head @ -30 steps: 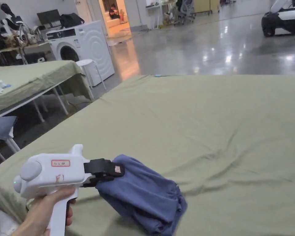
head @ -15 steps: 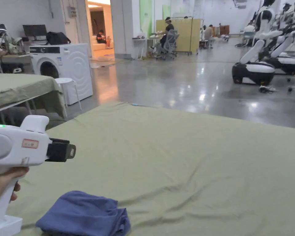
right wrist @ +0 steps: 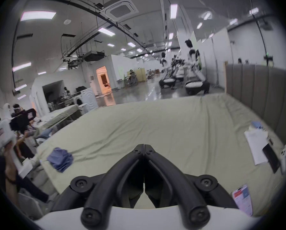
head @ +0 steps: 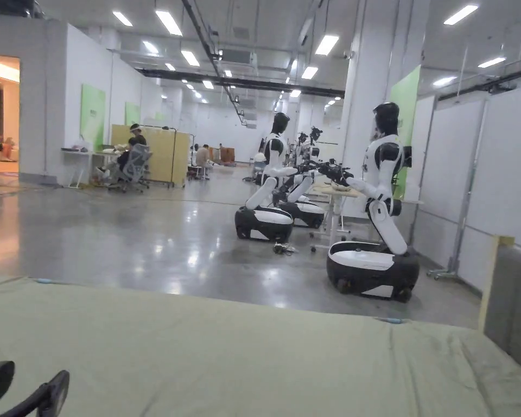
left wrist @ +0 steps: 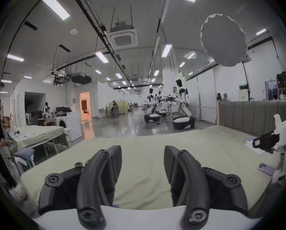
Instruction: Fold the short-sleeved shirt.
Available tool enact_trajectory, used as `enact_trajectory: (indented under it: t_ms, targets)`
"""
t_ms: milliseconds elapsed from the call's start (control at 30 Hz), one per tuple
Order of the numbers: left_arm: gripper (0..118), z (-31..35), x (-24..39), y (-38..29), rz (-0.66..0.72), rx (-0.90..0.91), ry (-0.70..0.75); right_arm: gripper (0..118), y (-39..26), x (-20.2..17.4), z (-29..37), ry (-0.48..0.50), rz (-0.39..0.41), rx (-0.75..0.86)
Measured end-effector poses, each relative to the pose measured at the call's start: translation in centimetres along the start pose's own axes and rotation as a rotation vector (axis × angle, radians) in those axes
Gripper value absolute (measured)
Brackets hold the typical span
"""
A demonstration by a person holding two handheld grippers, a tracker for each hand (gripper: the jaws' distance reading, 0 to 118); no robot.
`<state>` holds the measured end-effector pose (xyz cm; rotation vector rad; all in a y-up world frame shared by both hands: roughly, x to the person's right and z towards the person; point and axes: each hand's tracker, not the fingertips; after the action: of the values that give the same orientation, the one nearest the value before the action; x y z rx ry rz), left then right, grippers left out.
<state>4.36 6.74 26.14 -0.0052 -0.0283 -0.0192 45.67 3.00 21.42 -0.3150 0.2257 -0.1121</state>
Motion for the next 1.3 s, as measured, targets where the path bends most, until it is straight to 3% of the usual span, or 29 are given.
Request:
enact_trajectory:
  t_ms: [33,67,167,200,333,467,633,1000,1033,1067,1100,1133,1167,1200,1300]
  targets:
    - [25,-0.9,1.0,-1.0,0.026,-0.026,-0.042,0,-0.2,-0.2,-0.7,-0.004,-0.007,0.007]
    - [12,-1.3,1.9,-1.4,0.029,-0.040,-0.074,0,-0.3,-0.3,-1.0,-0.004,-0.009,0.002]
    - [11,-2.8,5.0,-2.4,-0.013,-0.088,-0.100,0,-1.4,-1.2,-1.7,-0.052,0.031,0.029]
    - [4,-3.2,5.7,-2.6,-0.017,-0.108,-0.086,0,-1.8,-1.5,-1.7,-0.053,0.043,0.040]
    - [3,-3.4,8.4,-3.1,-0.082,-0.159,-0.055,0,-3.0,-2.5,-2.0,-0.151,0.054,0.008]
    - [3,-2.5,9.3,-3.8,-0.003,-0.170,-0.094,0,-3.6,-2.9,-1.7,-0.146,0.050,-0.020]
    - [3,-1.8,8.4,-3.5,-0.001,-0.184,-0.076,0,-3.4,-3.9,-0.5,-0.131,0.123,0.006]
    - [3,-1.5,7.9,-3.3,0.053,-0.156,-0.062,0,-3.6,-4.8,0.1,-0.098,0.135,0.045]
    - [4,-1.5,7.9,-3.2,0.051,-0.148,-0.062,5,-3.7,-4.8,0.2,-0.106,0.151,0.056]
    - [5,-1.6,7.8,-3.2,0.052,-0.147,-0.063,23,-3.7,-4.9,0.3,-0.110,0.163,0.062]
    - [14,-1.3,7.8,-3.3,0.056,-0.144,-0.062,50,-3.5,-4.9,0.4,-0.110,0.175,0.057]
    - [45,-1.4,7.8,-3.1,0.057,-0.146,-0.061,77,-3.3,-5.0,0.4,-0.111,0.181,0.047]
    - [62,-1.5,7.7,-3.0,0.053,-0.157,-0.051,79,-3.2,-5.0,0.5,-0.114,0.187,0.049]
    - [62,-1.5,7.7,-2.9,0.050,-0.157,-0.049,82,-3.2,-5.1,0.7,-0.116,0.192,0.058]
    - [62,-1.2,7.6,-2.7,0.047,-0.135,-0.044,118,-2.6,-4.9,1.0,-0.103,0.154,0.070]
